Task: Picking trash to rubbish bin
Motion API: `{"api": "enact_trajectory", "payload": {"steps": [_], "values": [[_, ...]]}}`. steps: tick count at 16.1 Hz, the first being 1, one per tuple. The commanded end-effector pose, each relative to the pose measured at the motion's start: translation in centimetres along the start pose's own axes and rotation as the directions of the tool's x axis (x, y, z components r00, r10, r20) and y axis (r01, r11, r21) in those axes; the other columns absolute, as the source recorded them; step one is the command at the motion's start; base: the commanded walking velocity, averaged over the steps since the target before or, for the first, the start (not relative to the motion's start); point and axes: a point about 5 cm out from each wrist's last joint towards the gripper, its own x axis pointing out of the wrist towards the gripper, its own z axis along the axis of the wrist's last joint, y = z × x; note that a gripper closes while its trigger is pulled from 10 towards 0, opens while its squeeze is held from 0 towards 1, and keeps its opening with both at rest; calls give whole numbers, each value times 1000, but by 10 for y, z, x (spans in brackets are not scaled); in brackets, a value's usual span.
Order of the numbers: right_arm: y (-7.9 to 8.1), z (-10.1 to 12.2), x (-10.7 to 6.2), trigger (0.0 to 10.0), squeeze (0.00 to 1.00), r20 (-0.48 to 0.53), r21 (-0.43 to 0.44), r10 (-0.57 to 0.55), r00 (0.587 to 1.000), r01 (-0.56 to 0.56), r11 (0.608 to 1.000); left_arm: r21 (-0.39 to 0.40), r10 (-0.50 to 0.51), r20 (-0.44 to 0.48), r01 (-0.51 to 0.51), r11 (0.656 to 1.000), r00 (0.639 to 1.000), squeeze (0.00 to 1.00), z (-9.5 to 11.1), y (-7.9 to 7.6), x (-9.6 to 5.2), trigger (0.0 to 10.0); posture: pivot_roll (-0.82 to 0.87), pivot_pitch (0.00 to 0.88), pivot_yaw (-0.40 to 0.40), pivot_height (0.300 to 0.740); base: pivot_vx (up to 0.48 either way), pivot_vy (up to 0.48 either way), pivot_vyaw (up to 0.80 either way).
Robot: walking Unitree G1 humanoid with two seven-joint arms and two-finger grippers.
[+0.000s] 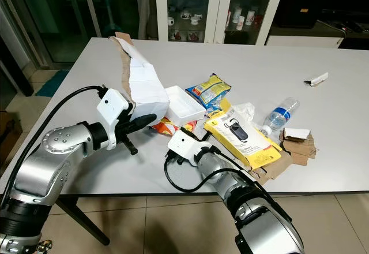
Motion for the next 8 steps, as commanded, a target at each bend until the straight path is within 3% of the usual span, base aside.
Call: {"api": "enact_trajectory", "payload": {"steps": [1,8], "values": [[4,-11,-4,0,0,-47,22,18,999,-17,1000,22,-10,0,10,1000,1000,0,3,-1,4,10000,102,25,-64,740,0,0,0],[4,-7,-3,0,0,-26,70,24,999,-22,997,24,-4,1,4,1000,1000,0,3,1,4,10000,104,20,-60,740,0,0,0]]}}
